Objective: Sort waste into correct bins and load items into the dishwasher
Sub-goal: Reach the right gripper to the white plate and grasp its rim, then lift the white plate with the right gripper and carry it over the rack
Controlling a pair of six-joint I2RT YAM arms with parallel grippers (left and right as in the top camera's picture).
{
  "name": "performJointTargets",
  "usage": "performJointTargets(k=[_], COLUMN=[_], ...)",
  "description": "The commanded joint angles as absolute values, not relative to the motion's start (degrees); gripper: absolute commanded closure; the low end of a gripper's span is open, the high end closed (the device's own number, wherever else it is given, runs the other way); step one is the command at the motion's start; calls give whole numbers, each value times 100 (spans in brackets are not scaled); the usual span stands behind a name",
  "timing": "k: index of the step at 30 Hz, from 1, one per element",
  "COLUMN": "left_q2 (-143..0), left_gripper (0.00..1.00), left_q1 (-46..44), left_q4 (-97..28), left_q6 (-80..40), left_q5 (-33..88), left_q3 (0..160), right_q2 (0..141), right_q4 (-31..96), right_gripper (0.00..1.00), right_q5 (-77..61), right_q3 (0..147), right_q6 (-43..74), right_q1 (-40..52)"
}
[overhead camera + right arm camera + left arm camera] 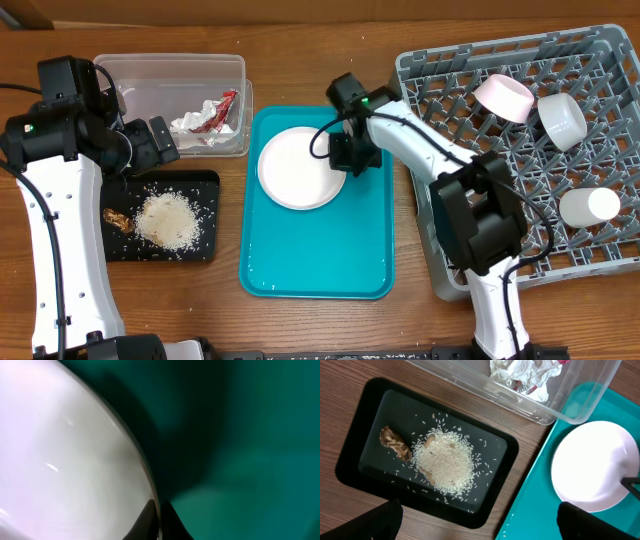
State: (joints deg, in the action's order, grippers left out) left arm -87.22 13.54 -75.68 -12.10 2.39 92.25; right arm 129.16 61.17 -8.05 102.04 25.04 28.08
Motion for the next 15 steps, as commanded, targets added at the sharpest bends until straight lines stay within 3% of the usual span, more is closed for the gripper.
performJointTargets(k=[1, 8, 15], left_q2=[-8722, -8724, -8724], left_gripper=[0, 0, 0], left_q1=[1347, 1347, 1347], left_q4=[-7561, -7557, -7520], left_q6=[-1291, -1341, -1400], left_q5=[303, 305, 305], left_q3=[9266, 9266, 9268], right_q2=[12630, 11784, 11059], right_q4=[6447, 7568, 7382], right_gripper=[96, 96, 96], right_q5=[-646, -163, 2574], right_q3=[10720, 12241, 12567], right_q6=[2233, 956, 467], right_q1=[2445, 1761, 1240])
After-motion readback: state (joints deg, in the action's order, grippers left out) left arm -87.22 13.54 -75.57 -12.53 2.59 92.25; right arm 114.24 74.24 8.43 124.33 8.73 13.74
